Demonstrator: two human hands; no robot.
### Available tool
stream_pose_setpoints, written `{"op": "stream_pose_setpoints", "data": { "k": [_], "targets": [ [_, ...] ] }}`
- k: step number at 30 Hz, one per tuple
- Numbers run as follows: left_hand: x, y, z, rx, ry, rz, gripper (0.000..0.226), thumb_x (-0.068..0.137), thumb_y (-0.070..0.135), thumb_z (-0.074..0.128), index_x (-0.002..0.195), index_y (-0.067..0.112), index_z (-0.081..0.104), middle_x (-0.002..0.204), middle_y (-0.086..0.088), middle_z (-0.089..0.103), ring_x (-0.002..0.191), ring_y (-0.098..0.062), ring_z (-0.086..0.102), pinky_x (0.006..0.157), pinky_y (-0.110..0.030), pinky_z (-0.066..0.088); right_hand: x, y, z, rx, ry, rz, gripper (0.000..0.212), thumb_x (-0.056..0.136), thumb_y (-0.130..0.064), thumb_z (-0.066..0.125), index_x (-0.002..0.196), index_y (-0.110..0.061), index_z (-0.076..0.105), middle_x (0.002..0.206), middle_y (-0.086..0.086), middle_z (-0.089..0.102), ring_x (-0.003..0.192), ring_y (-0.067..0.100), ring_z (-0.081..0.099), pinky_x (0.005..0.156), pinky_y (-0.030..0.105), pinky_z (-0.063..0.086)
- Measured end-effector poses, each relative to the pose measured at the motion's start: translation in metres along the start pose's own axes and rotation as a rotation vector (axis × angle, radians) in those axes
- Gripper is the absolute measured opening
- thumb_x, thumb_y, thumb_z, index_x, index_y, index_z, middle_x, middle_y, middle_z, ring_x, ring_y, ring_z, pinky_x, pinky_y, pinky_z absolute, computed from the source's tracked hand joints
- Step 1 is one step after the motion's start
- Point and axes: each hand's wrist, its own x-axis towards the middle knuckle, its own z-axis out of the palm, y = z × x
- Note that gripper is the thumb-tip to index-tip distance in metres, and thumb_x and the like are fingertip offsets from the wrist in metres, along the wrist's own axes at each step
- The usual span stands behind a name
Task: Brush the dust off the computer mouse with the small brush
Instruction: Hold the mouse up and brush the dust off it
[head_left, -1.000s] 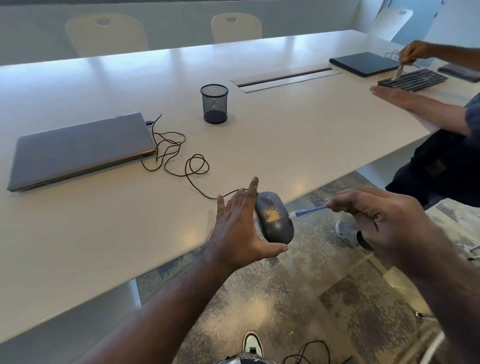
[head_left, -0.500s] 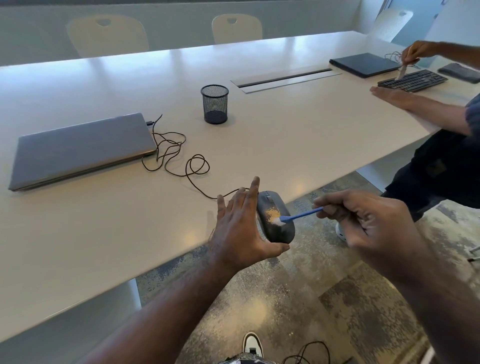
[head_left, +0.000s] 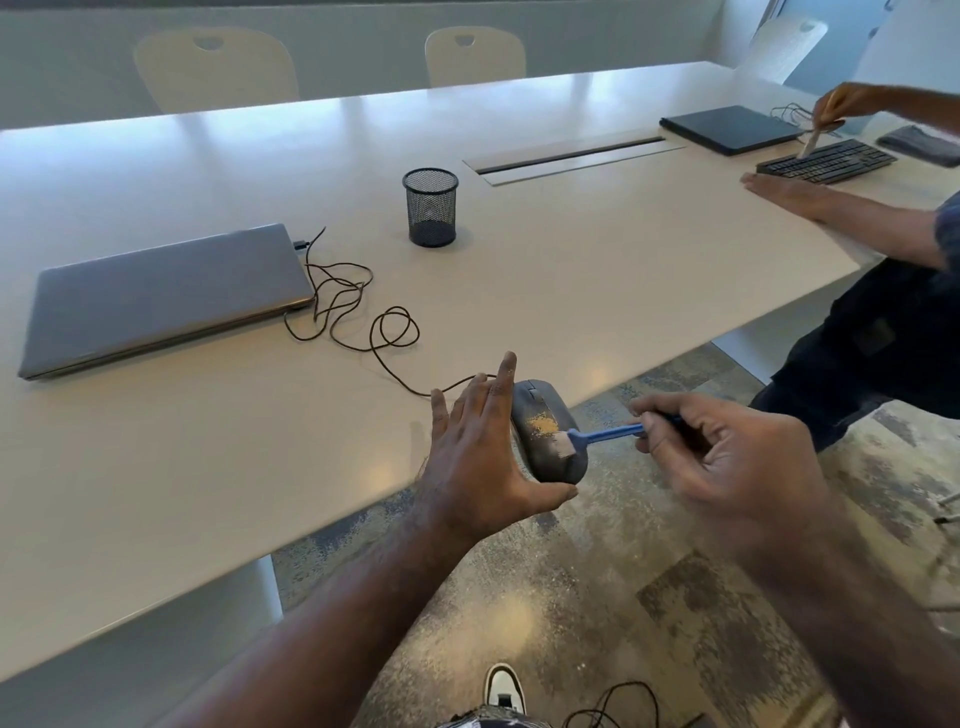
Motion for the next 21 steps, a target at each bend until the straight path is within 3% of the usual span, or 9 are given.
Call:
{"op": "stream_pose_setpoints", "data": {
  "k": [6, 12, 15, 21],
  "targets": [
    [0.001, 0.001, 0.001, -0.003, -0.006, 0.003, 0.138, 0.054, 0.077, 0.072, 0.154, 0.036, -0.014, 0.158, -0.002, 0.029, 0.150, -0.018, 0.017, 0.122, -0.055, -0.007, 0.001, -0.006, 0.001, 0.041, -0.013, 0.013, 0.027, 0.088, -0.033, 0.064, 0.115, -0.034, 0.063, 0.080, -0.024, 0.070, 0.072, -0.001, 0.070, 0.059, 0.021, 0.058],
    [0.002, 0.000, 0.000, -0.016, -0.012, 0.004, 0.138, 0.055, 0.078, 0.071, 0.155, 0.035, -0.014, 0.160, -0.003, 0.028, 0.151, -0.019, 0.015, 0.122, -0.055, -0.008, 0.002, -0.001, 0.001, 0.018, -0.002, 0.084, 0.020, 0.087, -0.031, 0.064, 0.105, -0.039, 0.069, 0.071, -0.021, 0.069, 0.064, 0.002, 0.069, 0.052, 0.027, 0.059],
    [0.001, -0.001, -0.001, -0.022, -0.016, -0.004, 0.138, 0.053, 0.079, 0.069, 0.155, 0.035, -0.014, 0.160, -0.003, 0.027, 0.152, -0.018, 0.014, 0.122, -0.055, -0.008, 0.006, 0.002, -0.007, 0.018, 0.028, 0.110, 0.019, 0.089, -0.029, 0.063, 0.103, -0.042, 0.067, 0.079, -0.024, 0.070, 0.063, 0.007, 0.070, 0.048, 0.030, 0.058],
    [0.003, -0.002, -0.002, -0.034, -0.011, 0.000, 0.139, 0.052, 0.080, 0.068, 0.156, 0.033, -0.011, 0.160, -0.001, 0.027, 0.152, -0.015, 0.013, 0.122, -0.053, -0.009, 0.005, -0.004, -0.008, 0.125, -0.023, 0.120, 0.014, 0.087, -0.034, 0.064, 0.096, -0.044, 0.070, 0.080, -0.021, 0.072, 0.069, 0.008, 0.072, 0.056, 0.032, 0.061]
  ]
}}
